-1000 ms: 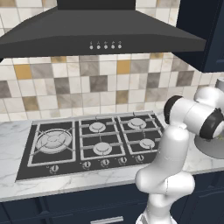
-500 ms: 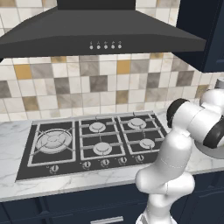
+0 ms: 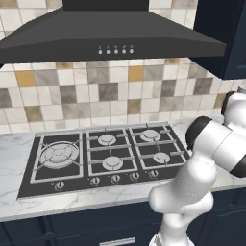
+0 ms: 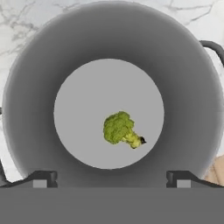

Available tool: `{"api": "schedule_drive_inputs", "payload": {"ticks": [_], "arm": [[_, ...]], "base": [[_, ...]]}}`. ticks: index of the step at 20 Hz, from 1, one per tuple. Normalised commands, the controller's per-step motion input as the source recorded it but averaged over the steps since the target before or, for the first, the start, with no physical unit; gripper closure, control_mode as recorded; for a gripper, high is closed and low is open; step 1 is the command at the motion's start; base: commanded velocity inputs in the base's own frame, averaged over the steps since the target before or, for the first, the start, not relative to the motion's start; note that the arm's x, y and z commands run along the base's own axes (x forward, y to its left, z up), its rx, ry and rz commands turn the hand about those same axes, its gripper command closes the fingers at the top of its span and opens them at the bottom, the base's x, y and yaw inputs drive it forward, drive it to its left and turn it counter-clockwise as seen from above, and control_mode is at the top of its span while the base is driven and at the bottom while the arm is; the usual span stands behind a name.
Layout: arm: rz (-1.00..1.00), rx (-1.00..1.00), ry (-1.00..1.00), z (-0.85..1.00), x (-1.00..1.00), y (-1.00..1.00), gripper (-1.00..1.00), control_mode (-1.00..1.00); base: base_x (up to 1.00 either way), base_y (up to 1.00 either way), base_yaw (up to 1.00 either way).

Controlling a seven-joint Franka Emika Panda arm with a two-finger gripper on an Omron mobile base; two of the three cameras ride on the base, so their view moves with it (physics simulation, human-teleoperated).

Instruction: Turn on the sink faucet. Then move the broccoli from the counter to the sink. Turn off the sink. Move the vegetable from the sink to the pot next to the stove. Finally move the pot to the front left burner.

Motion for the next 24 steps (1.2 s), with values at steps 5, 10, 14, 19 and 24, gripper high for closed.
{"api": "schedule_drive_inputs", "payload": {"ticks": [5,10,14,19,24], "arm": [[0.00,-0.02,0.04,0.00,-0.08,0.55,-1.00,-1.00],[0.00,-0.02,0.06,0.00,-0.12,0.52,-1.00,-1.00],[0.00,-0.01,0.08,0.00,-0.16,0.47,-1.00,-1.00],[0.00,-0.02,0.10,0.00,-0.14,0.43,-1.00,-1.00],[0.00,-0.01,0.10,0.00,-0.04,0.28,-1.00,-1.00]], "base": [[0.00,0.00,0.00],[0.00,0.00,0.00],[0.00,0.00,0.00],[0.00,0.00,0.00],[0.00,0.00,0.00]]}}
